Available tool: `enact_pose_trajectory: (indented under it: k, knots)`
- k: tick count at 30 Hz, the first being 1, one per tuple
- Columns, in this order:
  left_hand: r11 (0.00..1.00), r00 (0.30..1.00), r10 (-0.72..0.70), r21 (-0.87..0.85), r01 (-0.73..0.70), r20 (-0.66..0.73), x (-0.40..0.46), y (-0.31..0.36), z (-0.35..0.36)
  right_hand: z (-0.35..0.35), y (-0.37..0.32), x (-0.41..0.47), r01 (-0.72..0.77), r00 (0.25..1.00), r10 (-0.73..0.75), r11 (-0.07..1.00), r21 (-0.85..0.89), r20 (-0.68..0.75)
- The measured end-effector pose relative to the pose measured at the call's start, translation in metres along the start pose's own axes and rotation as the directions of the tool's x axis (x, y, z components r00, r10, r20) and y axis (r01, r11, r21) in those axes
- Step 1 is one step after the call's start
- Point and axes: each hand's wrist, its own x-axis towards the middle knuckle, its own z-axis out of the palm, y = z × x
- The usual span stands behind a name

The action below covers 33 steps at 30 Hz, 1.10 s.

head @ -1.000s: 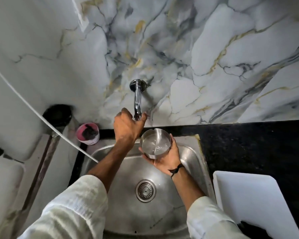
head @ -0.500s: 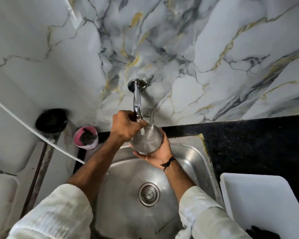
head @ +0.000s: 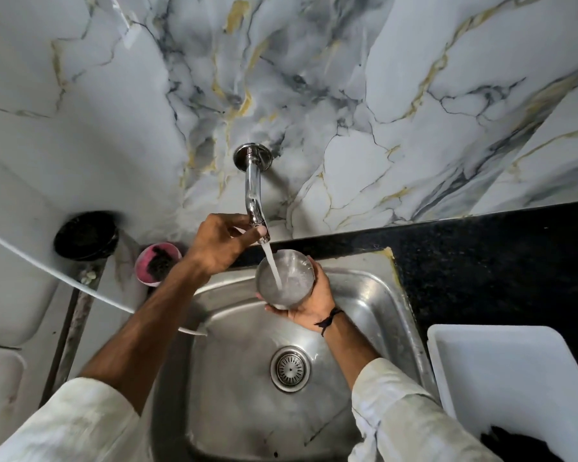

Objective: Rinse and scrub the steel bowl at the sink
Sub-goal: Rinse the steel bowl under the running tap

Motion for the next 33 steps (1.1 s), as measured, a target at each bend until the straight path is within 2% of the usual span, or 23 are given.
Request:
enact_pose_trajectory:
  k: [4, 9, 12, 17, 23, 25, 27, 30, 33]
  knots:
    - [1.0, 0.999, 0.013, 0.024, -0.012, -0.031, 0.001, -0.004, 0.002, 0.015, -0.008, 0.004, 0.032, 0.999, -0.031, 0.998, 0.051, -0.03]
    - [1.0, 0.998, -0.001, 0.0, 0.0, -0.065, 0.0, -0.008, 0.007, 0.021, 0.005, -0.001, -0.055, 0.997, 0.06, 0.992, -0.111, 0.044]
    - [1.0, 0.999, -0.007, 0.004, 0.007, -0.047, 0.001, -0.008, 0.006, 0.001, 0.003, -0.007, -0.086, 0.996, 0.083, 0.985, -0.152, -0.029]
    - [0.999, 0.997, -0.033, -0.029, 0.031, -0.074, 0.002, -0.012, 0.008, 0.014, -0.005, -0.006, -0.02, 0.99, -0.006, 0.983, -0.182, -0.142]
    - [0.999, 0.997, -0.048, -0.01, 0.048, -0.055, 0.003, -0.012, 0.007, 0.011, 0.005, -0.013, -0.129, 0.975, 0.061, 0.938, -0.322, -0.212]
    - [0.998, 0.997, -0.056, -0.007, 0.056, -0.055, 0.003, -0.012, 0.007, 0.012, 0.004, -0.012, -0.116, 0.949, -0.011, 0.918, -0.38, -0.316]
    - [0.998, 0.997, -0.057, -0.001, 0.057, -0.058, 0.003, -0.011, 0.006, 0.023, 0.003, -0.01, -0.078, 0.907, -0.147, 0.862, -0.501, -0.394]
    - [0.999, 0.998, -0.047, 0.022, 0.048, -0.043, 0.003, -0.012, 0.006, 0.038, 0.008, -0.003, 0.044, 0.874, -0.369, 0.709, -0.704, -0.318]
    - [0.999, 0.999, -0.048, 0.021, 0.048, -0.019, 0.004, -0.01, 0.005, 0.035, 0.012, -0.003, 0.112, 0.817, -0.514, 0.589, -0.8, -0.263]
